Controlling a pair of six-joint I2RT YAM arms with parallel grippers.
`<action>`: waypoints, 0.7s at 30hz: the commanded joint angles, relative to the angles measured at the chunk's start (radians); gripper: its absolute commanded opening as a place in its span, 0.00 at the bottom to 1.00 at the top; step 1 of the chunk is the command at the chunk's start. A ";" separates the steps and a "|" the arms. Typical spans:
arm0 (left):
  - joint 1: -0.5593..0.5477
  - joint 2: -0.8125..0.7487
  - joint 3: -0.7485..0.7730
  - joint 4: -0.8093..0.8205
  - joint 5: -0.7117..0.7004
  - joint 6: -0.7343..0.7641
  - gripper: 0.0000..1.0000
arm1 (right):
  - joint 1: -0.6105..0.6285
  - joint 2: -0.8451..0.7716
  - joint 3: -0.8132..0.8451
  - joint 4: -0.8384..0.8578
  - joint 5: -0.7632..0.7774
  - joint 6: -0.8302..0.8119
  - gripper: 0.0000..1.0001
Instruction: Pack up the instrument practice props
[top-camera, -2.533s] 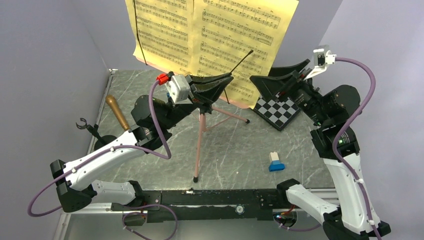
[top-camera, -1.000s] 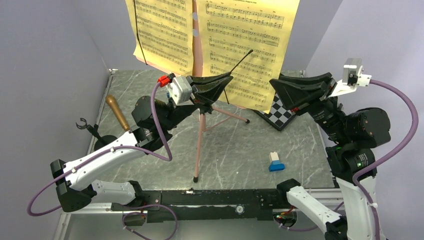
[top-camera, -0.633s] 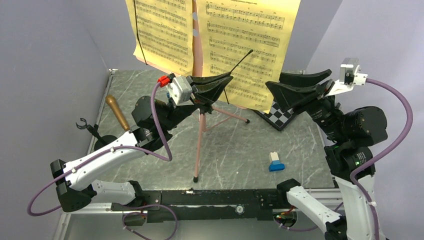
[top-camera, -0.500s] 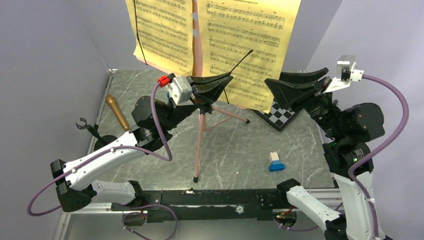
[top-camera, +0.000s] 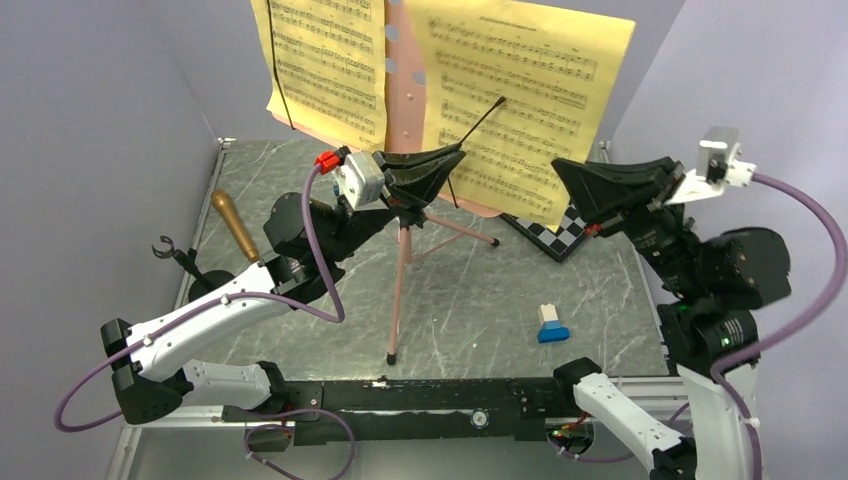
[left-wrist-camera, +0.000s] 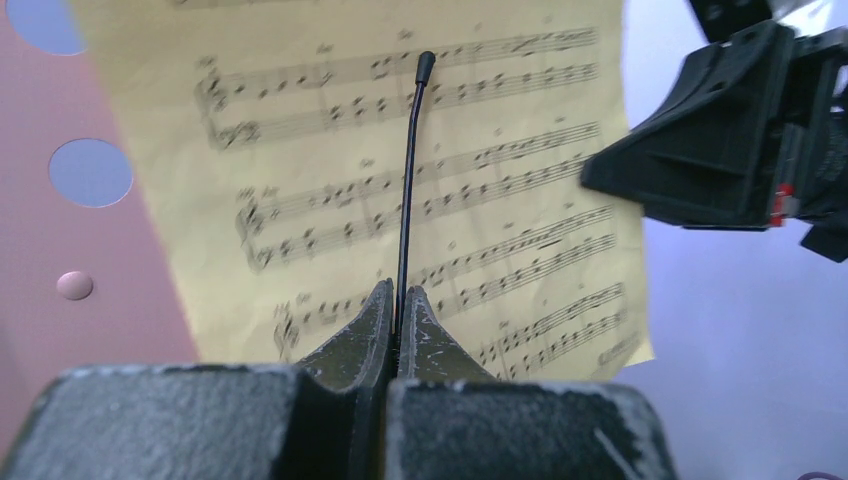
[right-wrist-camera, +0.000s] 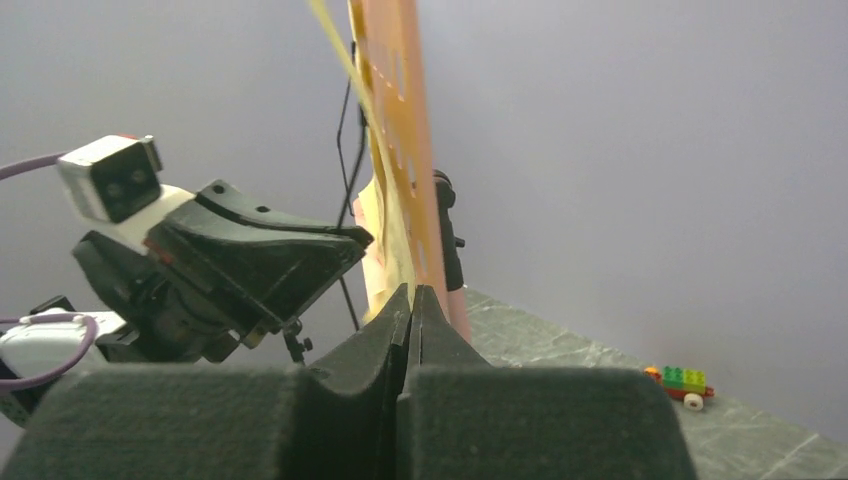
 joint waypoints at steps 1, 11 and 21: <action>0.003 0.001 0.010 -0.024 -0.058 0.045 0.00 | -0.003 -0.054 -0.003 0.024 0.002 -0.021 0.00; 0.003 0.006 0.010 -0.021 -0.106 0.048 0.01 | -0.003 -0.199 -0.094 0.229 -0.041 0.019 0.00; 0.003 0.008 0.017 -0.024 -0.111 0.045 0.57 | -0.004 -0.213 -0.036 0.366 -0.194 0.122 0.00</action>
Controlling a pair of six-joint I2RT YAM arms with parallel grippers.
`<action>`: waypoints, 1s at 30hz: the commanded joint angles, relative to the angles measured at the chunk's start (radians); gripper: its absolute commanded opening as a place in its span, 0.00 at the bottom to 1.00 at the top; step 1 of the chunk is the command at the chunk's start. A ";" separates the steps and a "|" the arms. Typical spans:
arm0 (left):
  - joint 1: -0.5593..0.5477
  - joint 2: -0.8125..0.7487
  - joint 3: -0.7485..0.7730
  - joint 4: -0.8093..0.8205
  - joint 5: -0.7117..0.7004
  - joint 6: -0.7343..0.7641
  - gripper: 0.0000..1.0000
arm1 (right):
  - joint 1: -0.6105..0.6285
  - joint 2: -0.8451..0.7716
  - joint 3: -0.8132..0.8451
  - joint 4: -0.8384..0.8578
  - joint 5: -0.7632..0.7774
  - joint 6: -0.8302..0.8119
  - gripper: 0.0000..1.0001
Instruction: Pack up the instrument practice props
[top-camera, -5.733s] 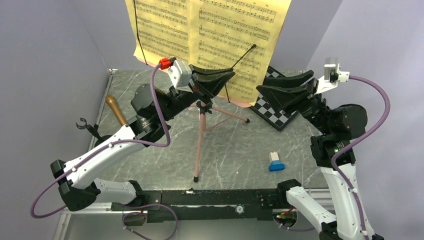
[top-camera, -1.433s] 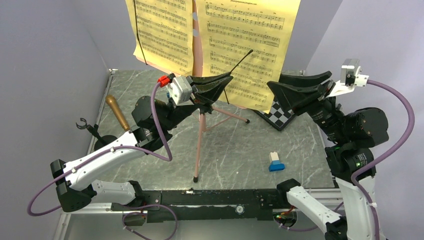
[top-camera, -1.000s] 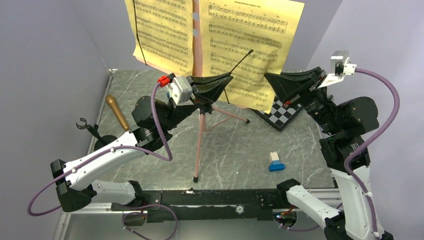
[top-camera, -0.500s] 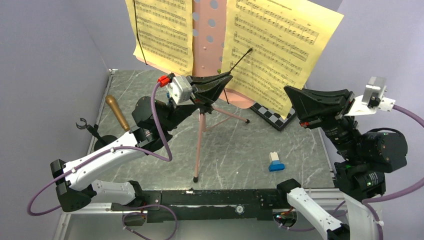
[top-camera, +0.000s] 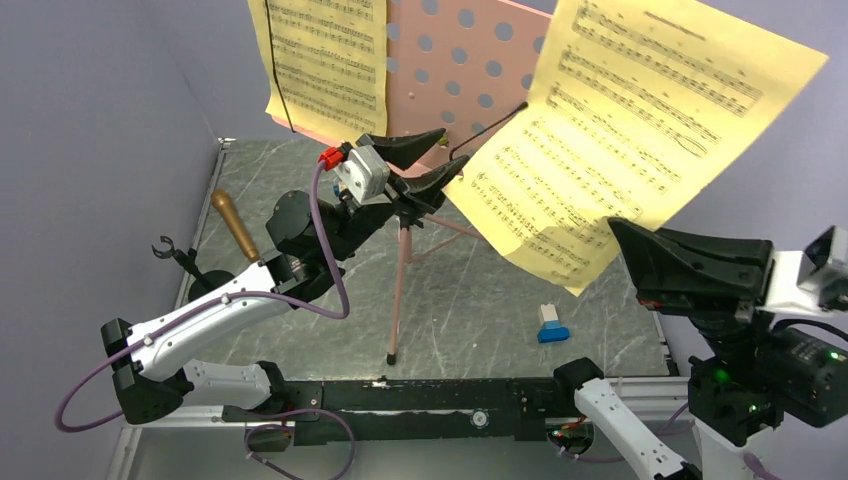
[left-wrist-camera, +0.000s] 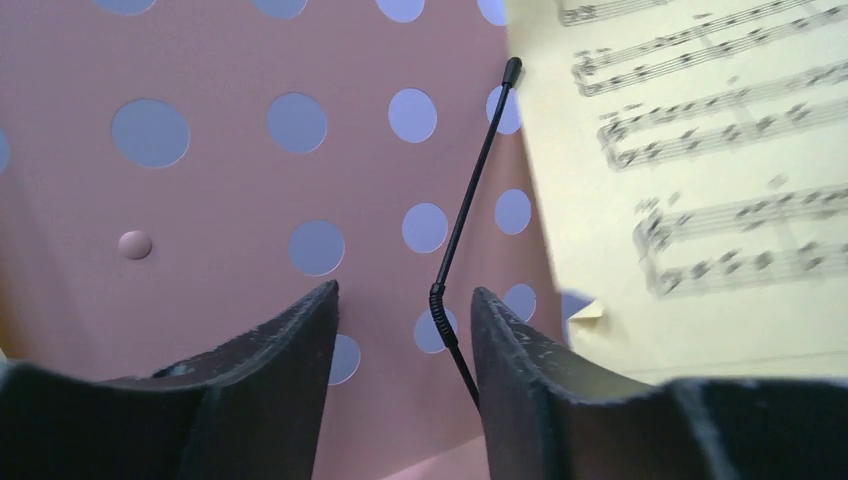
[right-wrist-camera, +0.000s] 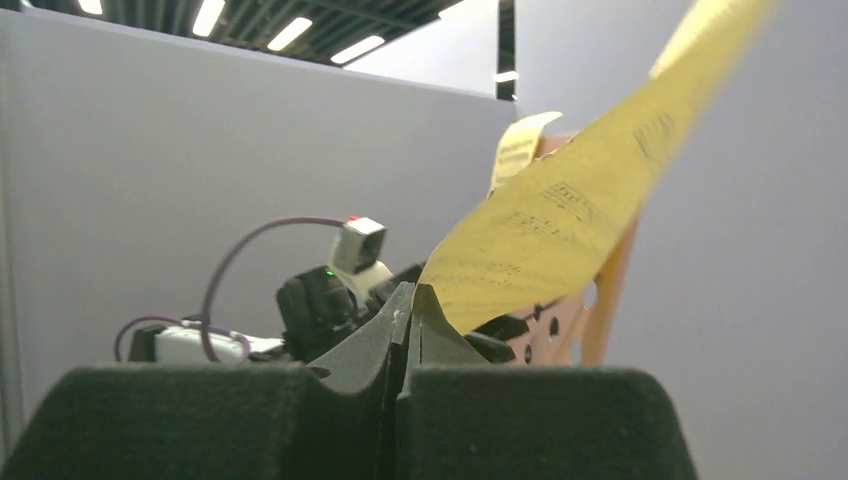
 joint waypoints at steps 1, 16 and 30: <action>0.003 0.005 0.018 -0.002 -0.025 0.016 0.60 | -0.001 0.010 0.050 0.098 -0.094 0.062 0.00; -0.003 -0.168 -0.117 -0.017 -0.022 -0.061 0.96 | -0.001 0.006 -0.079 0.243 -0.465 0.131 0.00; -0.003 -0.561 -0.552 -0.143 -0.214 -0.214 0.99 | -0.001 -0.286 -0.596 -0.154 -0.059 -0.028 0.00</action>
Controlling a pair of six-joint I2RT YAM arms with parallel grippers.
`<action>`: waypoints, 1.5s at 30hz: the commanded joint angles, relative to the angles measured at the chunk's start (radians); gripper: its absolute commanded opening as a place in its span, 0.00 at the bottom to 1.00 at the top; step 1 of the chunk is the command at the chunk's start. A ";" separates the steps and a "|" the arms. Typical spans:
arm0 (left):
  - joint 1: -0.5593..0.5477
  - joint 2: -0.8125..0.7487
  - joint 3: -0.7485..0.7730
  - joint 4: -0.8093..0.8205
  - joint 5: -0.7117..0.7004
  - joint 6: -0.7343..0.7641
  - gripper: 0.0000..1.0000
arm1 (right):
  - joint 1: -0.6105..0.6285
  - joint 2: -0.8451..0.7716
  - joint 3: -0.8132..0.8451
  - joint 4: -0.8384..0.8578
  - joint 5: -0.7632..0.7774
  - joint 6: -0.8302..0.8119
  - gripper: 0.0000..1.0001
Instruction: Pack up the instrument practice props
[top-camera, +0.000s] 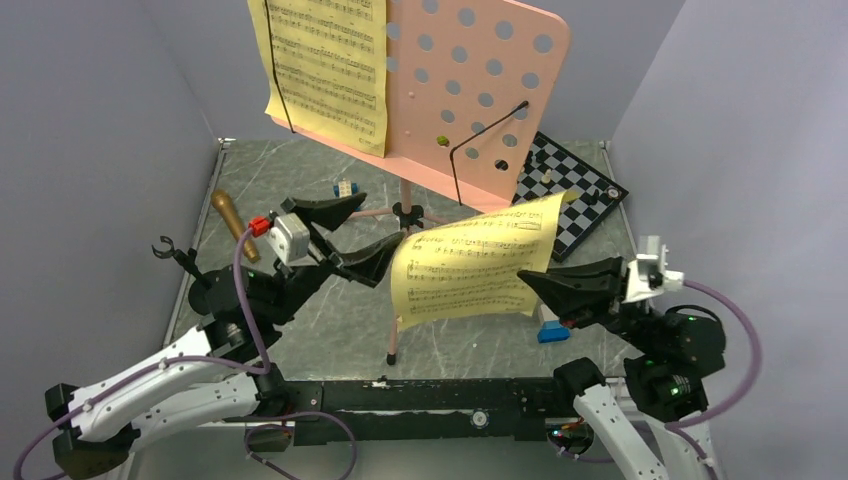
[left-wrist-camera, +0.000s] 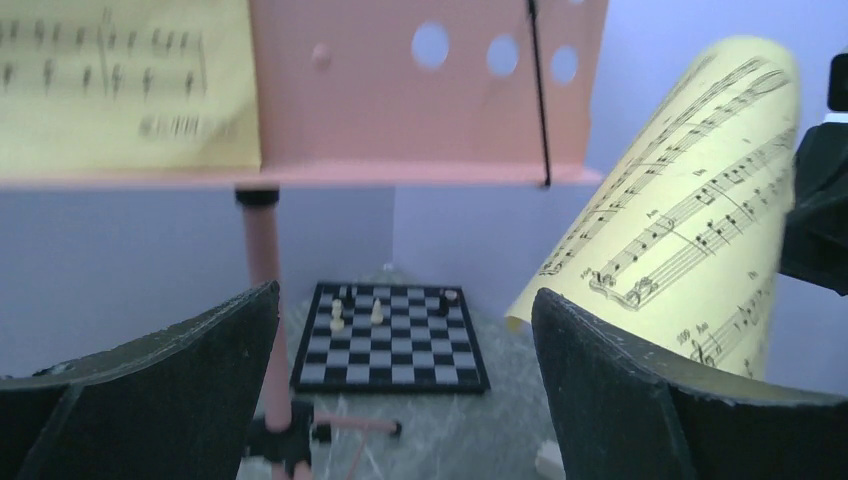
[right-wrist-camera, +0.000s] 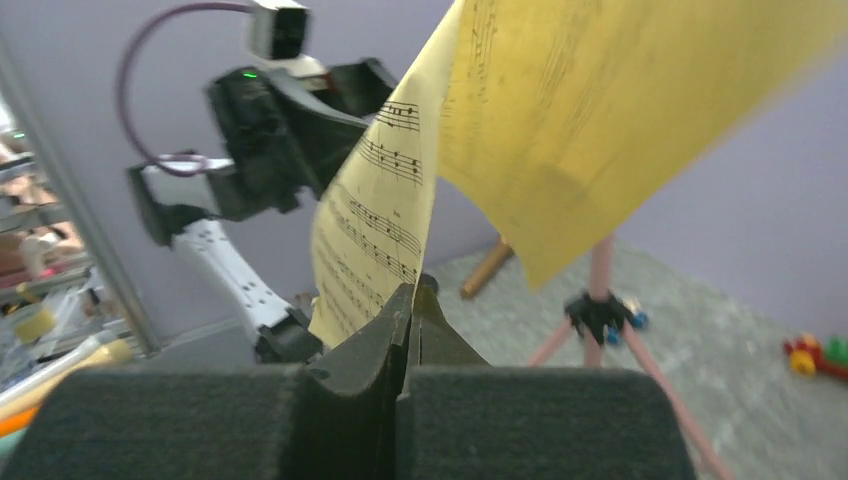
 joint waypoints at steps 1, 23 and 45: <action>-0.004 -0.119 -0.121 -0.034 -0.104 -0.106 0.99 | 0.000 -0.066 -0.103 -0.183 0.225 -0.064 0.00; -0.004 -0.399 -0.399 -0.293 -0.285 -0.403 0.99 | -0.100 0.442 0.062 -0.255 0.980 -0.012 0.00; -0.003 -0.327 -0.428 -0.182 -0.226 -0.376 0.99 | -0.383 1.001 0.600 0.114 0.127 0.366 0.00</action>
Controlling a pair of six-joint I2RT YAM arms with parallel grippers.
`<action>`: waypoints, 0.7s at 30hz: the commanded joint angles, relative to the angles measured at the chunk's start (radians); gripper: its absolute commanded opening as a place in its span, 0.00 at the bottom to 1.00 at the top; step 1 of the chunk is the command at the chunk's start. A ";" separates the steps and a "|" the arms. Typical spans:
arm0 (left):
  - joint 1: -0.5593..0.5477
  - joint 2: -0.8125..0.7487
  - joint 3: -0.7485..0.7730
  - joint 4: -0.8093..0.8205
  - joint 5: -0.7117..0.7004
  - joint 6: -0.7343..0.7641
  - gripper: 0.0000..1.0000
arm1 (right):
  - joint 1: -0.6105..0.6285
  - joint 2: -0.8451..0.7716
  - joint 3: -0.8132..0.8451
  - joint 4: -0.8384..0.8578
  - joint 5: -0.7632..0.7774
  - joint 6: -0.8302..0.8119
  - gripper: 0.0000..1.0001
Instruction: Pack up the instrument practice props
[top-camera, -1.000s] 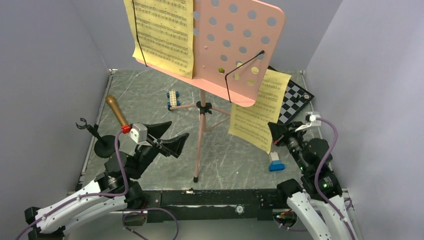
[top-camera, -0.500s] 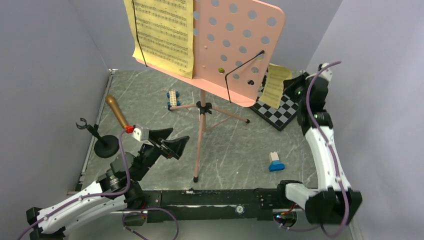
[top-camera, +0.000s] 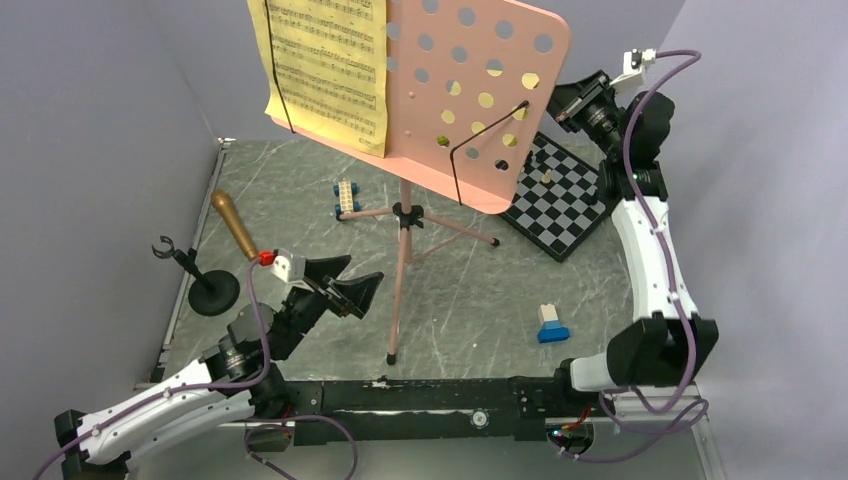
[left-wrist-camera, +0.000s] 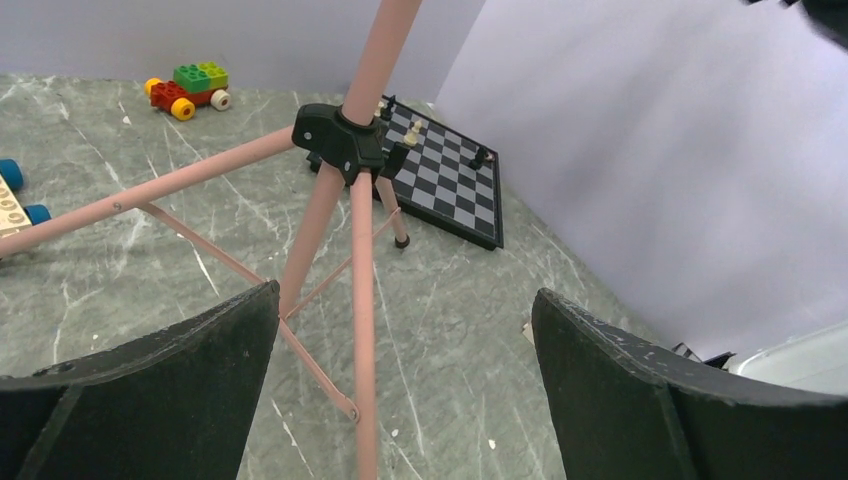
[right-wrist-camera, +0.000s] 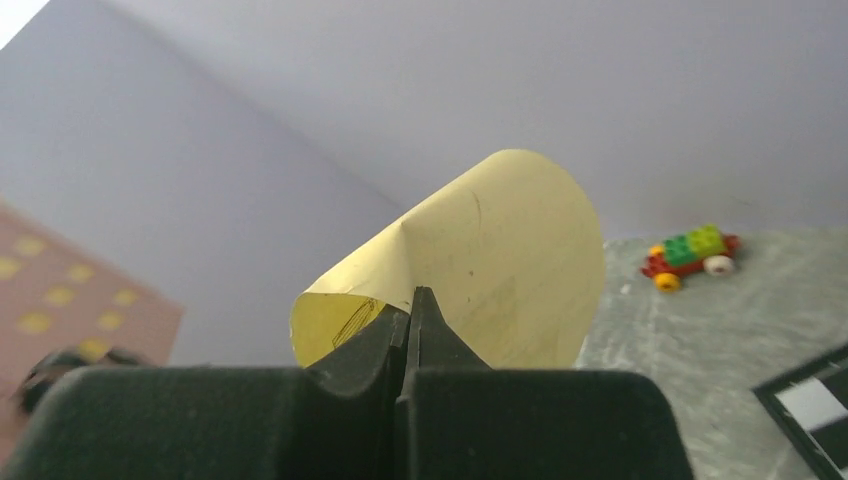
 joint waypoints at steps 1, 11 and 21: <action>-0.003 0.046 0.024 0.055 0.032 0.026 0.99 | 0.038 -0.120 -0.004 0.048 -0.044 -0.061 0.00; -0.003 0.103 0.047 0.073 0.045 0.032 0.99 | -0.166 0.155 -0.088 -0.291 0.004 0.075 0.00; -0.003 0.112 0.051 0.086 0.051 0.040 0.99 | -0.142 0.063 -0.074 -0.313 0.076 -0.038 0.00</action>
